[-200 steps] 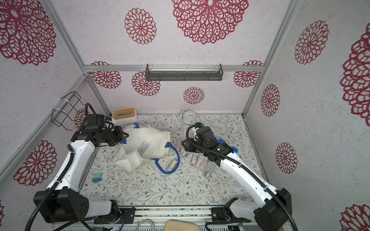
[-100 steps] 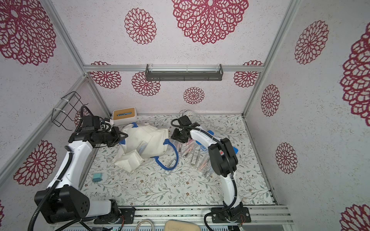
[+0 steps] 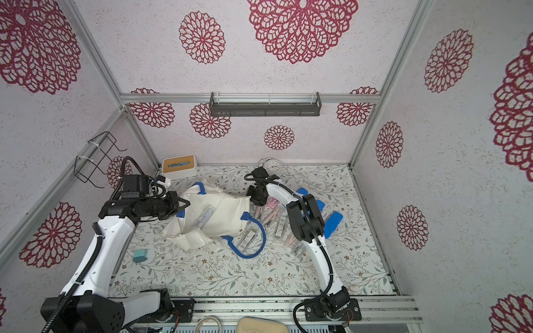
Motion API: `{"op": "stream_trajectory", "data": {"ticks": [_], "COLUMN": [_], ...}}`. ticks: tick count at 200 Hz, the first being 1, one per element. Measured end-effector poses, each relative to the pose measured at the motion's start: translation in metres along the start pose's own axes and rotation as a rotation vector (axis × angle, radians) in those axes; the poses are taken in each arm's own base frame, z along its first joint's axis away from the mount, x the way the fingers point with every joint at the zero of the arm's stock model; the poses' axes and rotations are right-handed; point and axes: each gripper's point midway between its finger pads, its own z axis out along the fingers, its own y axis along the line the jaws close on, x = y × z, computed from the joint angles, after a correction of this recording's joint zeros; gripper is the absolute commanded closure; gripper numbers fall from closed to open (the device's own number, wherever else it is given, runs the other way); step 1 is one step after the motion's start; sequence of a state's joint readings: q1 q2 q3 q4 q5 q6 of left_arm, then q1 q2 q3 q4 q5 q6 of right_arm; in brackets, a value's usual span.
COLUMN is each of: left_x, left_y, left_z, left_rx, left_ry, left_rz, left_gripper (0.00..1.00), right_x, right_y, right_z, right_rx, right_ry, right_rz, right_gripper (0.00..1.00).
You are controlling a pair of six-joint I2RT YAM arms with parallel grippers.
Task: Take out the compass set from the canvas bag
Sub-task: Place the compass set at the center of the board, then pick up the compass set from the canvas bag.
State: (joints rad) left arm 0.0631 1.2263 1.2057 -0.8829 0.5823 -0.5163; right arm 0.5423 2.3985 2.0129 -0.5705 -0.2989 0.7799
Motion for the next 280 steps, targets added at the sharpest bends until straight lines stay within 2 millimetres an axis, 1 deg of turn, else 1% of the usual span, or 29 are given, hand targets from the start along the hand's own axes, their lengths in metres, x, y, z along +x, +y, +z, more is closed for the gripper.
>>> {"op": "stream_trajectory", "data": {"ticks": [14, 27, 46, 54, 57, 62, 70, 78, 85, 98, 109, 126, 131, 139, 153, 165, 169, 182, 192, 205, 225, 242, 256, 280], "left_x": [-0.001, -0.001, 0.001, 0.003, 0.004, 0.006, 0.008, 0.011, 0.013, 0.015, 0.017, 0.019, 0.02, 0.02, 0.022, 0.023, 0.024, 0.025, 0.027, 0.029, 0.033, 0.038, 0.041, 0.044], "left_y": [-0.001, -0.003, -0.008, -0.011, -0.013, -0.015, -0.018, -0.021, -0.023, -0.026, -0.028, -0.03, -0.031, -0.032, -0.034, -0.037, -0.038, -0.041, -0.042, -0.045, -0.05, -0.054, -0.057, -0.061], "left_z": [0.0, 0.001, 0.004, 0.005, 0.006, 0.007, 0.009, 0.011, 0.012, 0.014, 0.015, 0.018, 0.018, 0.019, 0.021, 0.021, 0.021, 0.022, 0.022, 0.022, 0.023, 0.025, 0.026, 0.028], "left_rx": [0.005, 0.008, 0.016, 0.02, 0.021, 0.023, 0.025, 0.025, 0.024, 0.021, 0.015, 0.006, 0.003, -0.003, -0.011, -0.015, -0.015, -0.017, -0.019, -0.019, -0.018, -0.017, -0.017, -0.022], "left_ry": [-0.005, -0.005, 0.001, 0.006, 0.009, 0.013, 0.019, 0.027, 0.031, 0.034, 0.035, 0.037, 0.038, 0.035, 0.031, 0.027, 0.025, 0.023, 0.021, 0.02, 0.024, 0.031, 0.036, 0.032], "left_rz": [0.005, 0.009, 0.025, 0.034, 0.039, 0.045, 0.056, 0.065, 0.073, 0.082, 0.086, 0.091, 0.092, 0.095, 0.1, 0.111, 0.114, 0.12, 0.126, 0.132, 0.146, 0.156, 0.162, 0.168], "left_gripper": [1.0, 1.0, 1.0, 1.0, 1.0, 1.0, 1.0, 1.0, 1.0, 1.0, 1.0, 1.0, 1.0, 1.0, 1.0, 1.0, 1.0, 1.0, 1.0, 1.0, 1.0, 1.0, 1.0, 1.0], "right_x": [0.005, 0.01, 0.013, 0.013, 0.011, 0.011, 0.01, 0.009, 0.012, 0.019, 0.03, 0.054, 0.062, 0.079, 0.113, 0.144, 0.152, 0.179, 0.195, 0.209, 0.221, 0.227, 0.226, 0.224], "right_y": [-0.002, -0.004, 0.0, 0.003, 0.005, 0.007, 0.012, 0.016, 0.021, 0.027, 0.031, 0.037, 0.041, 0.05, 0.07, 0.091, 0.096, 0.11, 0.115, 0.115, 0.108, 0.107, 0.112, 0.13], "right_z": [-0.007, -0.018, -0.046, -0.06, -0.069, -0.078, -0.097, -0.116, -0.135, -0.168, -0.197, -0.233, -0.241, -0.253, -0.263, -0.261, -0.26, -0.246, -0.231, -0.208, -0.173, -0.15, -0.134, -0.119], "right_rx": [0.002, 0.003, -0.014, -0.03, -0.037, -0.047, -0.069, -0.091, -0.116, -0.169, -0.219, -0.29, -0.314, -0.357, -0.432, -0.492, -0.504, -0.531, -0.528, -0.507, -0.455, -0.413, -0.377, -0.366], "right_ry": [0.001, -0.002, -0.028, -0.049, -0.064, -0.078, -0.113, -0.15, -0.181, -0.24, -0.29, -0.359, -0.376, -0.392, -0.388, -0.351, -0.339, -0.282, -0.241, -0.195, -0.136, -0.1, -0.088, -0.087], "right_rz": [0.004, 0.011, 0.022, 0.02, 0.018, 0.018, 0.013, 0.017, 0.016, 0.01, -0.001, -0.034, -0.053, -0.09, -0.162, -0.228, -0.243, -0.291, -0.308, -0.315, -0.301, -0.291, -0.284, -0.278], "right_gripper": [0.33, 0.3, 0.3, 0.31, 0.32, 0.34, 0.41, 0.51, 0.58, 0.68, 0.74, 0.77, 0.78, 0.79, 0.82, 0.84, 0.85, 0.85, 0.85, 0.85, 0.84, 0.84, 0.84, 0.85]}}
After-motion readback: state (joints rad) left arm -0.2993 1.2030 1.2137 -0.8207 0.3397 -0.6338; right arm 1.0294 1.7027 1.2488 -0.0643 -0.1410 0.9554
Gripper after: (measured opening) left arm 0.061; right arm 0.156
